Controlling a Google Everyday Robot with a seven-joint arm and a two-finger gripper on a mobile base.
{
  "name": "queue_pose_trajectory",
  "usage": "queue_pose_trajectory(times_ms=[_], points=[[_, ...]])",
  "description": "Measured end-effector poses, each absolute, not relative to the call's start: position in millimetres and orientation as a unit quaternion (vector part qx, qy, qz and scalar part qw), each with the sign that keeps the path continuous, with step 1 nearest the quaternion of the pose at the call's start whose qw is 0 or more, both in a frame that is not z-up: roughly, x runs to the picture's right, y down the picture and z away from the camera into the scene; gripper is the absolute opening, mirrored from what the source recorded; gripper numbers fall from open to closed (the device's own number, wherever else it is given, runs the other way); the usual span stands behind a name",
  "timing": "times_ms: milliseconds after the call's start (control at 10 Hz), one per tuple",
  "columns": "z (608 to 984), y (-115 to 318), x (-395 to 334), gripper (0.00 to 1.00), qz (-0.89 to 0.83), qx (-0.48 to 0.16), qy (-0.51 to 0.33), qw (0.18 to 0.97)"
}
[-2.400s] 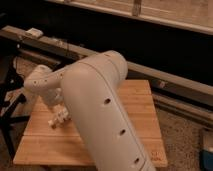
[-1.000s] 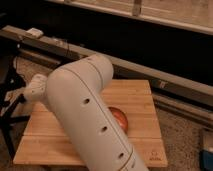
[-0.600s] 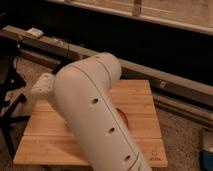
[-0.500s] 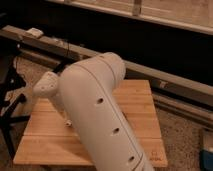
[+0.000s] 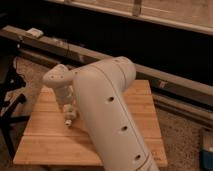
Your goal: Place the bottle in the ceramic bowl
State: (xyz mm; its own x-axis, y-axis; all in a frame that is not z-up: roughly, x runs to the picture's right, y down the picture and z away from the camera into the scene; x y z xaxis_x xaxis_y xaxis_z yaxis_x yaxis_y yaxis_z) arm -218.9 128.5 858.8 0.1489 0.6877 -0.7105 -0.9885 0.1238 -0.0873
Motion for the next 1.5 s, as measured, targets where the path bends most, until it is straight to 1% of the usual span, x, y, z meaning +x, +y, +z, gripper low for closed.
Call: queue_pose_trajectory(times_ms=[400,800,900,1000,1200,1300,1500], points=[[879,134,-231,0.65,0.595,-0.298,0.275,0.694],[886,137,-227,0.65,0.594,-0.3,0.287,0.689],[886,138,-225,0.63,0.592,-0.302,0.289,0.689],[886,140,-225,0.56,0.589,-0.306,0.29,0.689],[878,137,-219,0.35,0.591,-0.321,0.283,0.684],[868,132,-216,0.24,0.594,-0.334,0.273,0.679],[850,124,-205,0.05,0.598,-0.352,0.257,0.673]])
